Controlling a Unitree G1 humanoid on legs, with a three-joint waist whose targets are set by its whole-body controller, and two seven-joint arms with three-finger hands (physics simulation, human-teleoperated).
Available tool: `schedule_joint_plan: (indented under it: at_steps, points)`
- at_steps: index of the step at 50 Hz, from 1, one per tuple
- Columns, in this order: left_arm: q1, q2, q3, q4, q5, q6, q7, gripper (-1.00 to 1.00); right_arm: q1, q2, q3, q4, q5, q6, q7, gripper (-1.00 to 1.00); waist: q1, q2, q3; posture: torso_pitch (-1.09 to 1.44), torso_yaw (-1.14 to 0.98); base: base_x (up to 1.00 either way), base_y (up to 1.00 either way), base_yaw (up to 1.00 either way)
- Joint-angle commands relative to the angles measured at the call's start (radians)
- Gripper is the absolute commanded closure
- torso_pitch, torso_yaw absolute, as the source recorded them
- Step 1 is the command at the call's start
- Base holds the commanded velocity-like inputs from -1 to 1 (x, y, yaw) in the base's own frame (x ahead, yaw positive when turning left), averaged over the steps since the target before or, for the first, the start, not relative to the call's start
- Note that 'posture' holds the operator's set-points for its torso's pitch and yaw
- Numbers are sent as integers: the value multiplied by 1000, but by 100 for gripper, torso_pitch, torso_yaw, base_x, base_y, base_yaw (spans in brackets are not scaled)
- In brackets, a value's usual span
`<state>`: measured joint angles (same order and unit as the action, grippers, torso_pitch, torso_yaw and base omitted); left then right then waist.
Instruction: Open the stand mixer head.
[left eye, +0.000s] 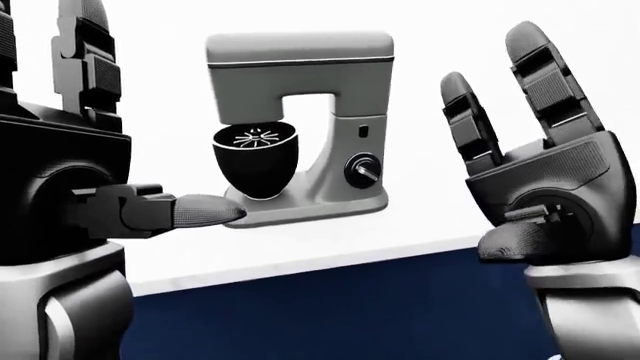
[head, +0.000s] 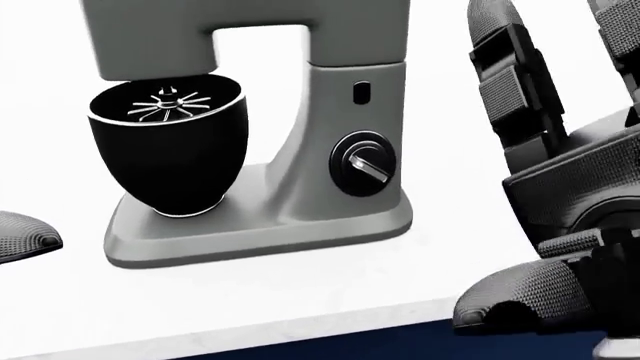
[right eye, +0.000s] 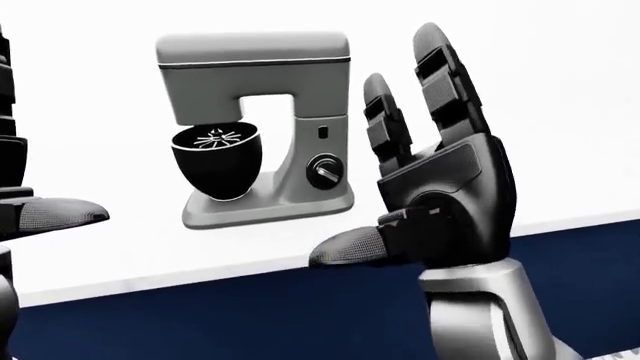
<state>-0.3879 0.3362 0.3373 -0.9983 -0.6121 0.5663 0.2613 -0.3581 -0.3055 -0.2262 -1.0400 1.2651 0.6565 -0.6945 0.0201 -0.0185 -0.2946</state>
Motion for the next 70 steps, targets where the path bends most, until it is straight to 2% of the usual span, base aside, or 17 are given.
schedule_joint_plan:
  at_steps: [1, 8, 21, 29, 42, 61, 70]
  points:
    - [-20, 8, 3, -4, 3, -13, 3, -100, -25, -19, 0, -3, 72, -34, -53, -100, 0, -1, 1, -43, 0, 0, 0, 0]
    - [-20, 7, 3, -3, 2, -13, 4, -100, -26, -31, 17, 3, 133, -58, -100, -100, -2, -8, 2, -43, 0, 0, 0, 0]
    - [-21, 8, 6, 0, 0, -14, 6, -100, 43, 38, 59, 10, 45, -19, -33, -100, -1, -13, 0, -43, 0, 0, 0, 0]
    - [-17, 4, 2, 6, 8, -19, 2, -100, 70, 65, 95, -7, 17, -5, -26, -100, -2, -11, -1, -43, 0, 0, 0, 0]
    - [-23, 14, 11, 12, -2, -20, 8, -100, 62, 149, 151, 36, -116, 39, 54, -100, -5, -5, -1, -43, 0, 0, 0, 0]
    - [-23, 18, 13, 14, -1, -22, 8, -100, 97, 226, 203, 65, -264, 71, 170, -100, -1, 3, -5, -43, 0, 0, 0, 0]
    - [-19, 11, 6, 12, 10, -23, 3, -100, 113, 255, 221, 117, -361, 62, 266, -100, 0, 4, -8, -43, 0, 0, 0, 0]
